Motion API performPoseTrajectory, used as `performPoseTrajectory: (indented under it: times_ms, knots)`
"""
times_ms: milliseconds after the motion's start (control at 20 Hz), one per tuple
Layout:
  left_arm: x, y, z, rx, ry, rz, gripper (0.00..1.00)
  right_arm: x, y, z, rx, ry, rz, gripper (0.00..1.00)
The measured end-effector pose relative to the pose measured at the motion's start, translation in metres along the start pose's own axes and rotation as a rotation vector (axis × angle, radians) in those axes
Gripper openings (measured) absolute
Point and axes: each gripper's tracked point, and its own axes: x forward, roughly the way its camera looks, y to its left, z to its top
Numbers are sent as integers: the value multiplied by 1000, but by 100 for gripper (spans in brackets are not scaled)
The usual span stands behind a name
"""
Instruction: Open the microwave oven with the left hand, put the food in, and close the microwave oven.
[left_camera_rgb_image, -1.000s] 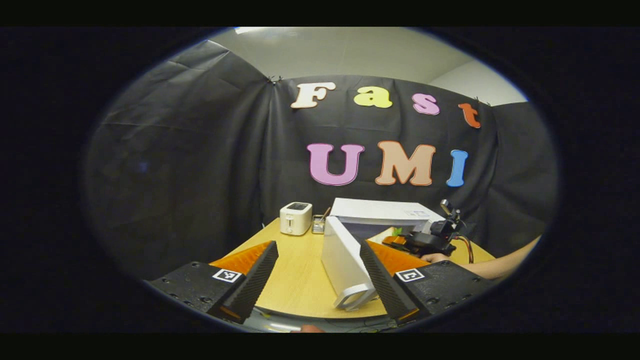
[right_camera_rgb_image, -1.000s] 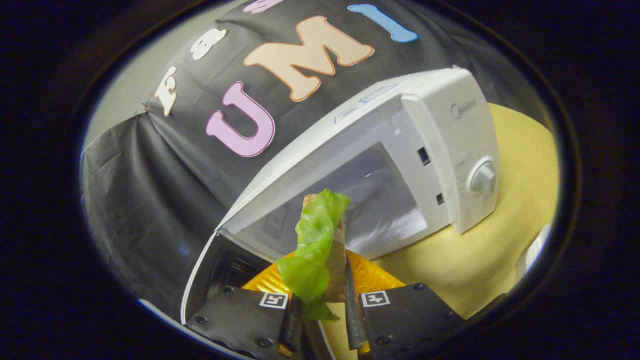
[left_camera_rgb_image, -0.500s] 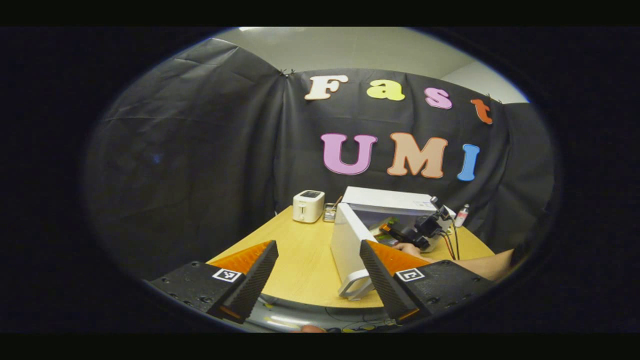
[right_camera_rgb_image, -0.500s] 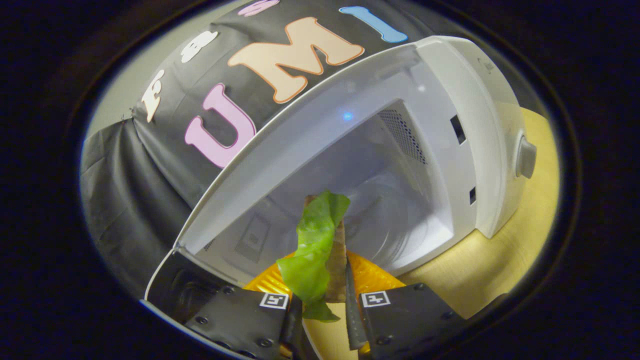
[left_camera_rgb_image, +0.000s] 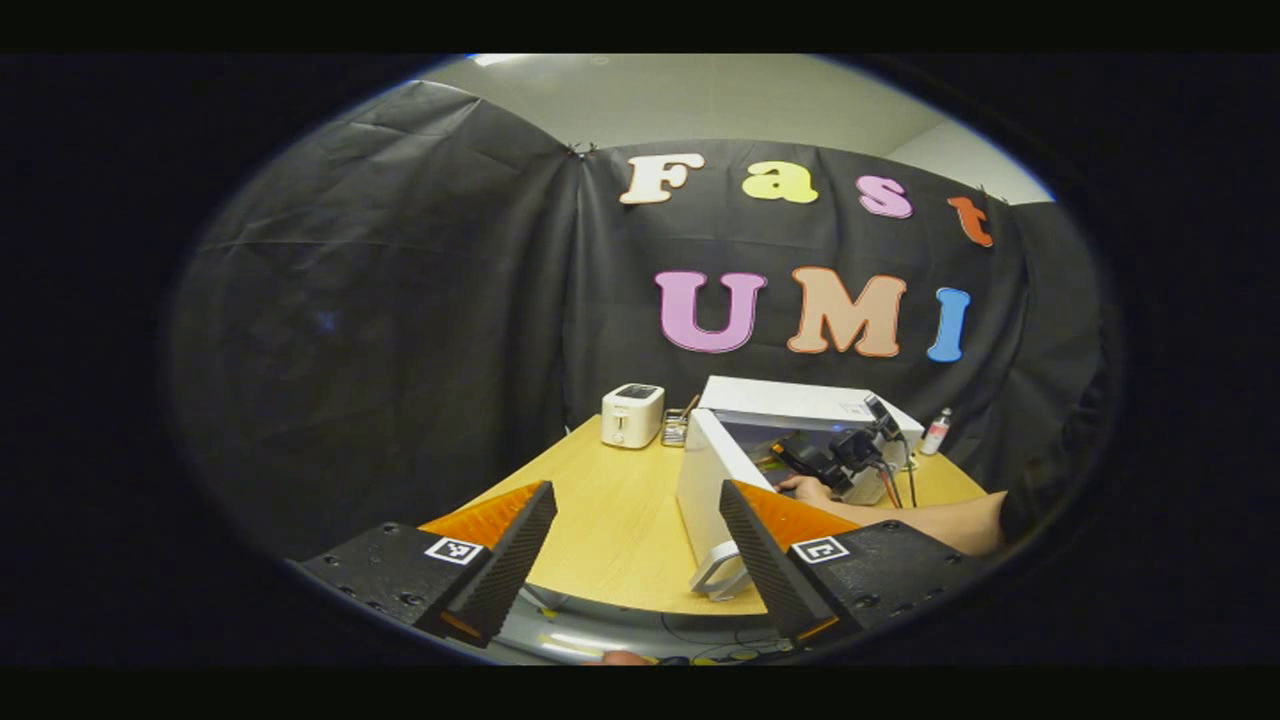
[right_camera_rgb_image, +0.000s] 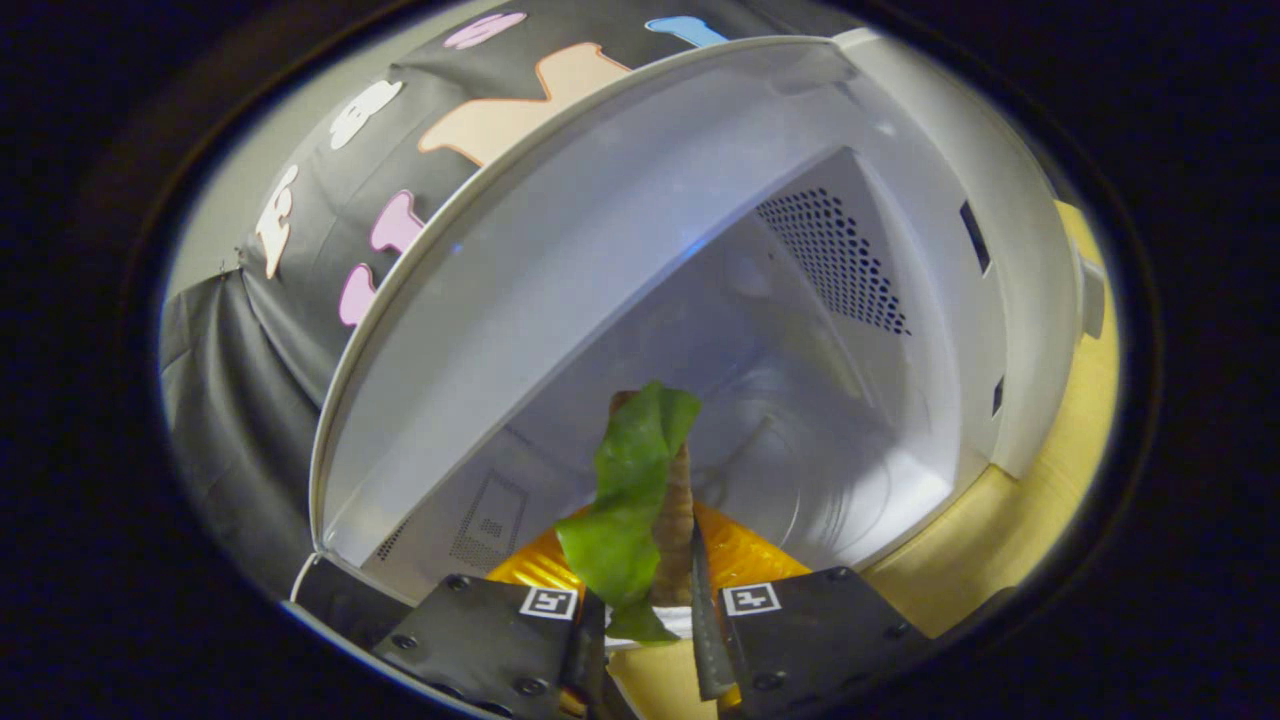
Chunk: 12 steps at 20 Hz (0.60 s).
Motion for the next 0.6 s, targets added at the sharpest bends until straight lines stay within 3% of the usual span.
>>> performPoseTrajectory:
  times_ms: [100, 150, 300, 500, 600]
  knots:
    - [1, -3, 0, -1, 3, -6, 94, 3, -1, 0, -13, -10, -2, 38]
    - [2, -4, 2, 3, 1, -9, 99, 3, -2, 1, -17, -16, -1, 31]
    - [2, -6, 3, 10, -2, -19, 94, 5, -6, 1, -31, -21, -17, 31]
    - [1, -5, 1, 1, -8, -26, 94, 9, -23, -1, -109, -15, -87, 45]
    - [2, -7, 1, -9, -7, -32, 94, 10, -42, -1, -209, -12, -161, 67]
